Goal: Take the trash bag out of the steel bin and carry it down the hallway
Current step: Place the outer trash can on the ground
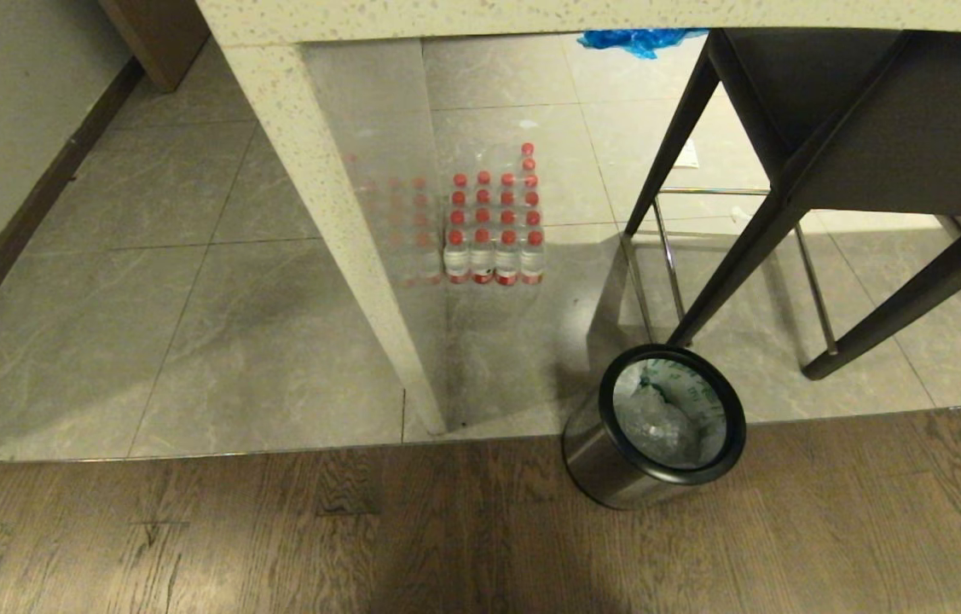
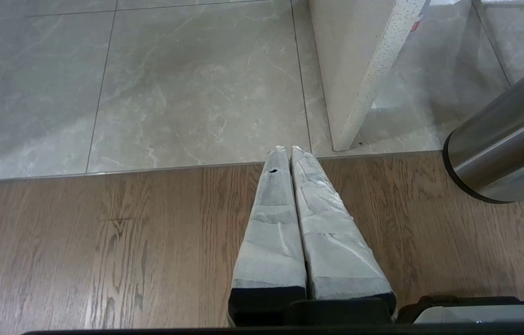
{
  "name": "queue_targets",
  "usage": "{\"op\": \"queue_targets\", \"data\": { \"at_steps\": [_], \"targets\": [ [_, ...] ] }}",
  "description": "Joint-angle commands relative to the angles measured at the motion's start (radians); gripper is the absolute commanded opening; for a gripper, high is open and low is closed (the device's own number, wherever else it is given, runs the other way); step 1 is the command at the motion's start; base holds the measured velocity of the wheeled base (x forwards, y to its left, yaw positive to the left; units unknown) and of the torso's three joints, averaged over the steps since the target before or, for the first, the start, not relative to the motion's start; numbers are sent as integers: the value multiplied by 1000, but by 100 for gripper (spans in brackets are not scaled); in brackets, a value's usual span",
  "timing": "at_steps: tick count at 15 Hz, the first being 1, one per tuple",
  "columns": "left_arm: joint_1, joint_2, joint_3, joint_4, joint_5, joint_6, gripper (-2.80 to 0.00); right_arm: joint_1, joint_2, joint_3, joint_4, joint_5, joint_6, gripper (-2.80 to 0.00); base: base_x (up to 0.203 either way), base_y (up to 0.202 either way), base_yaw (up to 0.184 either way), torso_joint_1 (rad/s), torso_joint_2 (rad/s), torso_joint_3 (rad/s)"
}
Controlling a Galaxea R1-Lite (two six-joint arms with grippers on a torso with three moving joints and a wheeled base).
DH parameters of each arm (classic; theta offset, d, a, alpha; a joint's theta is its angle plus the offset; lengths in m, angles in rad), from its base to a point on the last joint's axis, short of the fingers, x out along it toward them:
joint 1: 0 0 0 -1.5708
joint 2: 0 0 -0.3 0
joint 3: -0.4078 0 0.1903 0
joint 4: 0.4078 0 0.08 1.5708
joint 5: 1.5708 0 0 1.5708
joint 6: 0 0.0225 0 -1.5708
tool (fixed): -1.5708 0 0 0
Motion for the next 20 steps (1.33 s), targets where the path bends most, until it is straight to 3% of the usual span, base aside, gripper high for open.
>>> {"op": "queue_targets", "data": {
  "at_steps": [1, 5, 11, 17, 18, 20],
  "targets": [
    [0, 1, 1, 0, 1, 0, -280, 7, 321, -77, -8, 10, 23, 0, 0, 0, 0, 0, 0, 0],
    [0, 0, 1, 0, 1, 0, -280, 21, 701, -308, -95, 0, 99, 0, 0, 0, 0, 0, 0, 0],
    [0, 0, 0, 0, 1, 0, -280, 22, 1076, -394, -445, -245, 97, 0, 0, 0, 0, 0, 0, 0],
    [0, 0, 1, 0, 1, 0, -280, 28, 1267, -486, -643, -412, 100, 0, 0, 0, 0, 0, 0, 0],
    [0, 0, 1, 0, 1, 0, -280, 28, 1271, -487, -660, -415, 98, -280, 0, 0, 0, 0, 0, 0],
    [0, 0, 2, 0, 1, 0, -280, 28, 1286, -486, -685, -438, 95, -280, 0, 0, 0, 0, 0, 0]
  ]
}}
